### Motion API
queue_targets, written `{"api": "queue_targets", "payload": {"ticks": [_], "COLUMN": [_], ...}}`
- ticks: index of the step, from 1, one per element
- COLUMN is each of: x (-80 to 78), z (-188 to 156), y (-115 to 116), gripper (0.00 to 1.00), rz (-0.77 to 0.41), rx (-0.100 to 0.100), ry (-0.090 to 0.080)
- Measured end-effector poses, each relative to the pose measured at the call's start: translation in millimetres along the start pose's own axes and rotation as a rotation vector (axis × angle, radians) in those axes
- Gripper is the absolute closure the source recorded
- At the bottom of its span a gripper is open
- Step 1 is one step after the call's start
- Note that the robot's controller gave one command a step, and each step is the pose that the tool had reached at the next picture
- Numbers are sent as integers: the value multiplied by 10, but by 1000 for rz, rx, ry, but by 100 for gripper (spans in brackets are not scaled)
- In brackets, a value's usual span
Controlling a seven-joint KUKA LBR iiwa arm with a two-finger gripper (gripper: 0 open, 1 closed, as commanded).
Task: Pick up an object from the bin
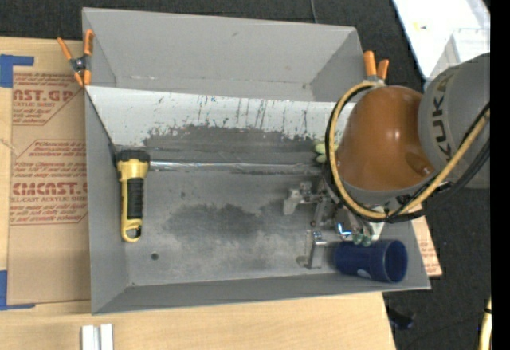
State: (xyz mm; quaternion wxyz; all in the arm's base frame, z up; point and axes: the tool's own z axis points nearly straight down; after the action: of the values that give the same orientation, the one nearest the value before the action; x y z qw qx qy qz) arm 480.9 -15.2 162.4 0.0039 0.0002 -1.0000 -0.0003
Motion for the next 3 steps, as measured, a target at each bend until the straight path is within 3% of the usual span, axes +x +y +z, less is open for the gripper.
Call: {"api": "queue_targets", "payload": {"ticks": [1, 2, 3], "x": [-19, -304, -391], "z": [-41, 141, 189], "y": [-1, -587, -949], "gripper": [0, 0, 0], "rz": [0, -4, 54], "rx": [0, 0, 0], "ry": [-8, -9, -8]}}
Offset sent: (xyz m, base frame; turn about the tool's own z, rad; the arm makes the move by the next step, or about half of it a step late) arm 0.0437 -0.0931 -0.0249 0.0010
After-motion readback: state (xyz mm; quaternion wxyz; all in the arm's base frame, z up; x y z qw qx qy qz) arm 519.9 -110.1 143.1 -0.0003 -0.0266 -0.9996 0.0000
